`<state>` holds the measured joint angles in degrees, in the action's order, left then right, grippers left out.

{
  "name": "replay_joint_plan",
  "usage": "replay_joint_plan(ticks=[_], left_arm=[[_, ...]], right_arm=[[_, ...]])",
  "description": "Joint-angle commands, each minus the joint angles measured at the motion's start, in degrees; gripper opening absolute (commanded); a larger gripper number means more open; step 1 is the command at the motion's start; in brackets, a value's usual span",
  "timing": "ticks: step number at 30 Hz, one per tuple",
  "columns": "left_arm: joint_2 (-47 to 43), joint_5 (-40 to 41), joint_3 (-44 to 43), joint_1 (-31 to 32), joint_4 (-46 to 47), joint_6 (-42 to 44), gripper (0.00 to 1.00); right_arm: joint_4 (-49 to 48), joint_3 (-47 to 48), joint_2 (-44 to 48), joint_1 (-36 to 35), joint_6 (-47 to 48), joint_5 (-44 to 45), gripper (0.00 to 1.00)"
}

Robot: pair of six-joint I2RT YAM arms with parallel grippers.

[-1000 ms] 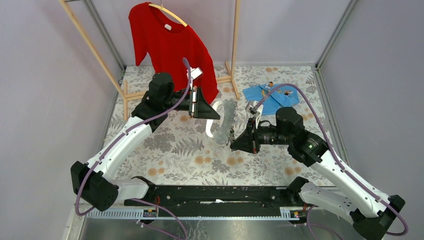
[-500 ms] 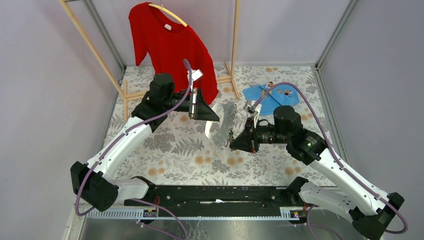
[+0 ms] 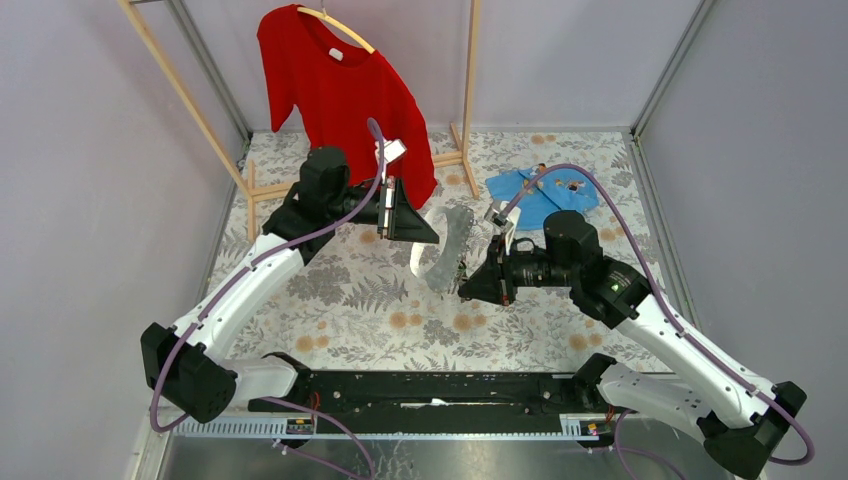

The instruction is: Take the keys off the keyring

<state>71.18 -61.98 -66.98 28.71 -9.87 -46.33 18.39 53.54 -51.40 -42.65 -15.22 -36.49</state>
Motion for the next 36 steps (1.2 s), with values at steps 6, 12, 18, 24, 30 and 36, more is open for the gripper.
replay_joint_plan(ticks=[6, 12, 18, 24, 30, 36], left_arm=[[-2.09, -1.31, -0.98, 0.45, 0.47, 2.30, 0.00], [-2.21, -1.21, -0.77, 0.56, 0.09, 2.63, 0.00], [-1.93, -0.92, -1.27, 0.64, -1.40, 3.93, 0.00], [-1.75, -0.78, -1.18, 0.73, -1.93, 4.49, 0.00], [-1.52, -0.49, -1.25, 1.10, -1.91, 4.58, 0.00], [-1.41, 0.02, -1.65, 1.90, -2.64, 5.38, 0.00]], right_arm=[[-1.00, 2.80, -0.44, -0.61, -1.93, 1.94, 0.00], [-1.01, 2.88, -0.72, -0.59, -2.57, 1.95, 0.00], [0.44, 3.27, -0.81, -0.59, -2.10, 2.34, 0.00], [1.72, 3.67, -0.64, -0.59, -1.76, 2.65, 0.00], [2.33, 3.85, -1.10, -0.60, -2.07, 2.55, 0.00], [2.94, 4.54, -1.93, -0.59, -2.70, 2.56, 0.00]])
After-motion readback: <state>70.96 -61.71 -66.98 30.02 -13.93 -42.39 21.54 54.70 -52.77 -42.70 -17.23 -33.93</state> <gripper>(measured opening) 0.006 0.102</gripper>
